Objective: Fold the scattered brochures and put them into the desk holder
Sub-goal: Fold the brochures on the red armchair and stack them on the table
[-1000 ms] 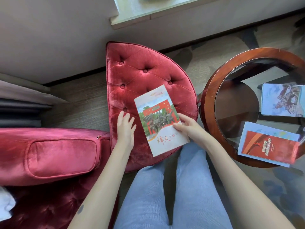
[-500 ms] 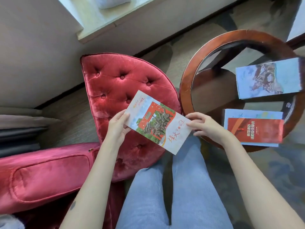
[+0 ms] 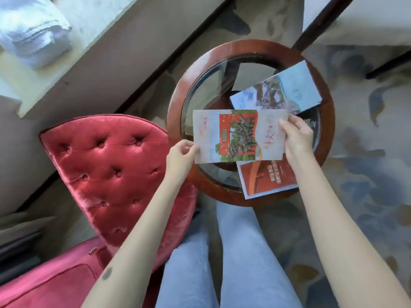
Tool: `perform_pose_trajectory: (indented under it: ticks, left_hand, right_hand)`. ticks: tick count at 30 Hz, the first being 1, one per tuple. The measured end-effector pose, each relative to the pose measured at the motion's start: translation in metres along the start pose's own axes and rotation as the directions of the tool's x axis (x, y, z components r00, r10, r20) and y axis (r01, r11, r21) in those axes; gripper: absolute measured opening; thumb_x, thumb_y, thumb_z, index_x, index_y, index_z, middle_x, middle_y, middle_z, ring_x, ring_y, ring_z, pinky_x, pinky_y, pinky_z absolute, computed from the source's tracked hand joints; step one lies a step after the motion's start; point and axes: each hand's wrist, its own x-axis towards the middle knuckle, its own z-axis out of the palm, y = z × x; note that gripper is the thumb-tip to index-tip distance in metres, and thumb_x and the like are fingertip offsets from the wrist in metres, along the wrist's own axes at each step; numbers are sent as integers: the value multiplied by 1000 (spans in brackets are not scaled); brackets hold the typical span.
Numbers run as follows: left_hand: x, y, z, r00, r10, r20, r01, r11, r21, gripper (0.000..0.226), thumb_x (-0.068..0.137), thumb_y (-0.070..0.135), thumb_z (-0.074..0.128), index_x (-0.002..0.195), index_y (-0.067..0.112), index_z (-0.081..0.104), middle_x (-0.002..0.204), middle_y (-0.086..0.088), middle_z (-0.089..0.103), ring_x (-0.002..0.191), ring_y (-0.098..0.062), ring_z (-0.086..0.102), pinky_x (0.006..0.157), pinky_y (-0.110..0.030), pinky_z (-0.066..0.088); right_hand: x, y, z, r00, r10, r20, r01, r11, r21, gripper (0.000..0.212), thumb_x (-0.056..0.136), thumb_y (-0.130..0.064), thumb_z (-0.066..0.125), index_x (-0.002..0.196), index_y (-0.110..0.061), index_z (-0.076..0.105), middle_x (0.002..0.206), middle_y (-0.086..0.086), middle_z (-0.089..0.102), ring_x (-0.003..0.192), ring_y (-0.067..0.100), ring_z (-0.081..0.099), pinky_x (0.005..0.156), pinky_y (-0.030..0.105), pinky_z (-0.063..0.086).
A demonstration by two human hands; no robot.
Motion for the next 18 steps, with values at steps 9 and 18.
perform_pose_trajectory:
  ticks: [9,18]
  left_hand:
    - [61,59,108,982,-37,185,-11,968,252,9,87,18,56,84,15,64,85,-4,68,76,-20,64,73,-29,48]
    - [89,51,139,972,-159,170,104,949,297,12,88,15,54,79,13,62,83,-2,66,64,-10,61,56,-21,44]
  right_hand:
    - [130,-72,-19,967,-246,-66,190,872,-452,22,88,-15,59,107,-7,66,99,1,66,78,3,58,61,8,45]
    - [177,-66,-2,976,-211,57,195,719,-667,31,90,-4,48,117,-9,61,120,8,63,92,8,56,56,5,42]
